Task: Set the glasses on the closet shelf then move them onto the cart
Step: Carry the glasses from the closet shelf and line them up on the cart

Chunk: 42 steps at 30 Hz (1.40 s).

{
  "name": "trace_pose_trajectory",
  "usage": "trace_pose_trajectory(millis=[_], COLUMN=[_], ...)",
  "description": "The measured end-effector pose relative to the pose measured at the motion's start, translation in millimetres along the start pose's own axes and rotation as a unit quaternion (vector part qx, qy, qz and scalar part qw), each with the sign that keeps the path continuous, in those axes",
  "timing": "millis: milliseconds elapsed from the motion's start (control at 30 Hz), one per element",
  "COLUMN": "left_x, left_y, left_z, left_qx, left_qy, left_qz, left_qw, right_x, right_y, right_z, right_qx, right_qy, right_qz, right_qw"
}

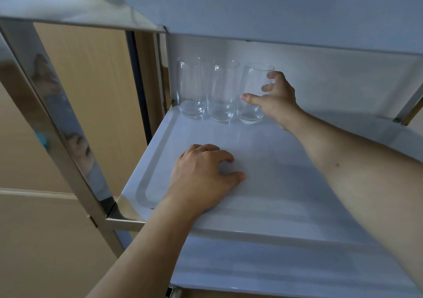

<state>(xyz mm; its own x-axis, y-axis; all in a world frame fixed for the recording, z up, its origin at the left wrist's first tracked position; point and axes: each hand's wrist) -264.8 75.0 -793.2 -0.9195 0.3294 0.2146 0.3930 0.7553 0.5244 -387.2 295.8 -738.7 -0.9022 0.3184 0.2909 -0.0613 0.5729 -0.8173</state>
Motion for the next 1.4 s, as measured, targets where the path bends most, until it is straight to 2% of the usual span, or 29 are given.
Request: trace_pose_trajectory(millis=[533,800,1067,1200,1400], left_x=[1.1,2.0,3.0,-1.0,-27.7], left_y=[1.6,2.5,7.6,15.1,30.6], left_z=[0.8,2.5,2.0,1.4,-5.1], left_qx=[-0.002,0.001,0.016,0.033,-0.001], left_qy=[0.002,0.009,0.004,0.007,0.042], left_qz=[0.001,0.005,-0.009,-0.014,-0.072], left_qw=[1.000,1.000,1.000,0.999,0.996], right_x=[7.9,-25.5,-90.1,-123.2,-170.3], right_y=[-0.5,11.5,22.0,24.1,10.7], right_z=[7.9,-3.9,-23.6,-28.4,-39.3], right_qx=[-0.003,-0.063,-0.200,-0.246,-0.297], right_qy=[-0.002,-0.016,-0.074,-0.103,-0.172], right_qz=[0.006,0.043,0.032,-0.008,-0.007], right_qw=[1.000,0.997,0.976,0.964,0.939])
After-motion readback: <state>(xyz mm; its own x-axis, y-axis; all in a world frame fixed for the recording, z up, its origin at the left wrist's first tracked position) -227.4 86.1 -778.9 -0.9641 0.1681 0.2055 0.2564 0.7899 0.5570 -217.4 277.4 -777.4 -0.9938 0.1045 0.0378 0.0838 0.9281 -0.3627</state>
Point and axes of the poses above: each hand's wrist, its own x-axis towards the middle knuckle, its own z-axis out of the palm, y = z × x, and after that the axes turned 3 degrees about -y, right-handed
